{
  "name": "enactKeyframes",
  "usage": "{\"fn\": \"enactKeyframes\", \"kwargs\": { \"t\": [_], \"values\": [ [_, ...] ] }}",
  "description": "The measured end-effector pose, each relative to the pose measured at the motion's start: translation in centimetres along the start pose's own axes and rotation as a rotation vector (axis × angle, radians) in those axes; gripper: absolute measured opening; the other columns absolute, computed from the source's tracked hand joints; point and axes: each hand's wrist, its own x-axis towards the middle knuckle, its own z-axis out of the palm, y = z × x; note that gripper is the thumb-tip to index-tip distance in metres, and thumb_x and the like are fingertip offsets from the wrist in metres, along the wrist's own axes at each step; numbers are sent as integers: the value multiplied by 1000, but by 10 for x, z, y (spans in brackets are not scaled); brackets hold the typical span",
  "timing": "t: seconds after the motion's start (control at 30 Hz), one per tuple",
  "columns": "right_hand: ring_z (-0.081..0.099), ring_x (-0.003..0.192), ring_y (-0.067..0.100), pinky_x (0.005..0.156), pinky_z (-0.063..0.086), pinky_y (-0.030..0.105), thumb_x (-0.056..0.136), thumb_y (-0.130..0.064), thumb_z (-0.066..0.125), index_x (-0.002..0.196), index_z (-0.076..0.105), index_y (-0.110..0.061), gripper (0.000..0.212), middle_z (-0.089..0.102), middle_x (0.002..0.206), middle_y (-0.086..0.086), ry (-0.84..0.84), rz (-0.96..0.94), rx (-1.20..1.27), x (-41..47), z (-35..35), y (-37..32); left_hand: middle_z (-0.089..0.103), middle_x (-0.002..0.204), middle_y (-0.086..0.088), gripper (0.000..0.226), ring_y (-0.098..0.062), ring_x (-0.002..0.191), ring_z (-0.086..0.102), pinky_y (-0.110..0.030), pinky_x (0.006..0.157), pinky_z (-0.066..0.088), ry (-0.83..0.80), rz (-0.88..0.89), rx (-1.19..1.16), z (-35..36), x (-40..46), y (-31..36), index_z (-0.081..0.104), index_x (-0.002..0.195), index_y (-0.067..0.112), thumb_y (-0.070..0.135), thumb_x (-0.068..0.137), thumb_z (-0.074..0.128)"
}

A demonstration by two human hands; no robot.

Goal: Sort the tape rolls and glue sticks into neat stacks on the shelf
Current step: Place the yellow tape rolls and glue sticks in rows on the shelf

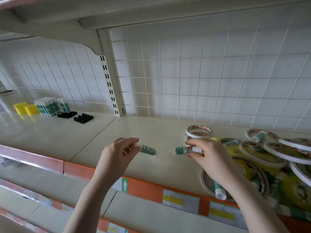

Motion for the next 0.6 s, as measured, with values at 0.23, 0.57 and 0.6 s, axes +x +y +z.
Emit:
{"fn": "enactKeyframes", "kwargs": {
  "t": [0.23, 0.57, 0.6],
  "values": [
    [53, 66, 10, 63, 35, 18, 65, -1, 81, 86, 73, -5, 23, 62, 76, 5, 243, 5, 36, 28, 55, -50, 58, 81, 17, 30, -5, 66, 55, -13, 62, 41, 103, 70, -94, -43, 13, -54, 69, 110, 20, 33, 83, 64],
    [53, 55, 14, 59, 33, 19, 60, -1, 84, 84, 70, -5, 28, 63, 68, -1, 337, -27, -27, 91, 176, -181, 62, 86, 19, 26, 3, 68, 57, -8, 61, 41, 207, 133, -128, -147, 41, -198, 72, 105, 21, 19, 79, 73],
    [53, 56, 13, 59, 34, 21, 60, -1, 84, 82, 70, -5, 26, 63, 67, -1, 340, -40, -22, 99, 186, -192, 63, 86, 18, 26, 6, 67, 56, -7, 61, 40, 225, 128, -129, -157, 45, -211, 73, 103, 21, 17, 78, 74]
  ]
}}
